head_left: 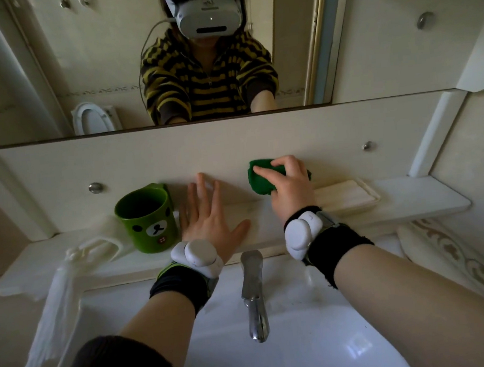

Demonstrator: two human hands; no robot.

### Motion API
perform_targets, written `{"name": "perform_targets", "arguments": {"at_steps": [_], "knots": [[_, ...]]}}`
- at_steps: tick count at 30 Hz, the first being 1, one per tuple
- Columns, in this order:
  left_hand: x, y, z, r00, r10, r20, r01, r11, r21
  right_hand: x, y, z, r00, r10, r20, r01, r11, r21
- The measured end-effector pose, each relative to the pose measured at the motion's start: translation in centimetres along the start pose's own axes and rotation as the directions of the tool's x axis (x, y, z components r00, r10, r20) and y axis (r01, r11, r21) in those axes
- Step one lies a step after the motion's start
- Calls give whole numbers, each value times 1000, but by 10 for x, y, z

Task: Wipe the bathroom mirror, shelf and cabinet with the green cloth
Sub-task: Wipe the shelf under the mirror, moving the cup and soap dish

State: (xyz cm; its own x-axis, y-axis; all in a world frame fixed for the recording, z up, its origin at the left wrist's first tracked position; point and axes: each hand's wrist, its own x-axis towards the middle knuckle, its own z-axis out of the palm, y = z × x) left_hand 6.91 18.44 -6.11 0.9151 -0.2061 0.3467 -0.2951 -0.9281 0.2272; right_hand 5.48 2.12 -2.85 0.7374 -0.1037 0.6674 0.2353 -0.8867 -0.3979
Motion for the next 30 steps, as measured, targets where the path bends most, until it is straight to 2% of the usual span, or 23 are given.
{"name": "perform_targets", "arguments": {"at_steps": [11, 19, 23, 26, 30], "knots": [[1, -3, 4, 1000, 11, -18, -11, 1000, 19, -3, 4, 1, 980, 5, 199, 21, 992, -126], [3, -4, 6, 1000, 10, -7, -10, 1000, 15, -1, 4, 4, 968, -11, 252, 47, 989, -140], [1, -3, 3, 1000, 22, 16, -22, 1000, -8, 2, -2, -1, 985, -13, 175, 31, 995, -95], [-1, -3, 0, 1000, 19, 21, -19, 1000, -12, 13, -17, -10, 996, -91, 8, 91, 995, -42], [-1, -4, -4, 999, 21, 48, -20, 1000, -11, 39, -38, -21, 970, -169, -172, 166, 986, -30]]}}
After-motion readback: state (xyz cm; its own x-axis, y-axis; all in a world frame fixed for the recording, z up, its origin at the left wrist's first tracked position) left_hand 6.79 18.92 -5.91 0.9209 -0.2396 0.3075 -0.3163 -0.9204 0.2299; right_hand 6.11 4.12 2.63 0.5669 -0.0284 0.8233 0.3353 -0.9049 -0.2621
